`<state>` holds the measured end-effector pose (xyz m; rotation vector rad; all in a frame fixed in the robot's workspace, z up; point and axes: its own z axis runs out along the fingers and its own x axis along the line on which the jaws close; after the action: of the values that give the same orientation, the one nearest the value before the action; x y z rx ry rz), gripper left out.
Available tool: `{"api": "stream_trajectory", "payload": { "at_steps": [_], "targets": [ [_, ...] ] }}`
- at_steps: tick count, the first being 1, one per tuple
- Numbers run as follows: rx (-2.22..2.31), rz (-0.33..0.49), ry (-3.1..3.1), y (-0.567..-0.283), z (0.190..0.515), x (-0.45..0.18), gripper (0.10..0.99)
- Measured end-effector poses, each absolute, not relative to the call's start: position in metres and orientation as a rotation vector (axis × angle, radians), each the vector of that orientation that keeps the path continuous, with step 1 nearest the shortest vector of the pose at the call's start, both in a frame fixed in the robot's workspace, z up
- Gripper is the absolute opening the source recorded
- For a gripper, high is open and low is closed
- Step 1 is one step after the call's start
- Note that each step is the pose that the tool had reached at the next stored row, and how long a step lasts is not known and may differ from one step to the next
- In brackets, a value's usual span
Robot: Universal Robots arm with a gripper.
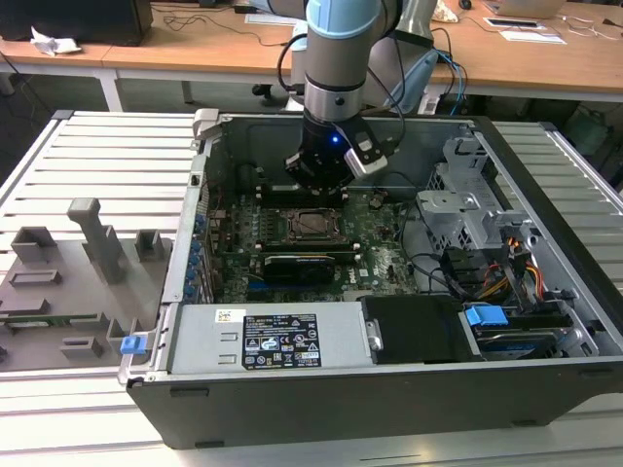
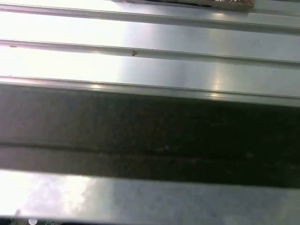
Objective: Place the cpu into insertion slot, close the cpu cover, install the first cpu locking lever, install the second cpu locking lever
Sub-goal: 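Install the first cpu locking lever, then install the second cpu locking lever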
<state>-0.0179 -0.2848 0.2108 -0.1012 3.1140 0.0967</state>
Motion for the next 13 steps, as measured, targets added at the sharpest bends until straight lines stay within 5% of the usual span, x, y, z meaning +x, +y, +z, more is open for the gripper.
{"api": "stream_trajectory", "payload": {
  "at_steps": [13],
  "targets": [
    [-0.101, 0.097, 3.114, -0.2891, 0.2108, -0.0178, 0.106]
  ]
}}
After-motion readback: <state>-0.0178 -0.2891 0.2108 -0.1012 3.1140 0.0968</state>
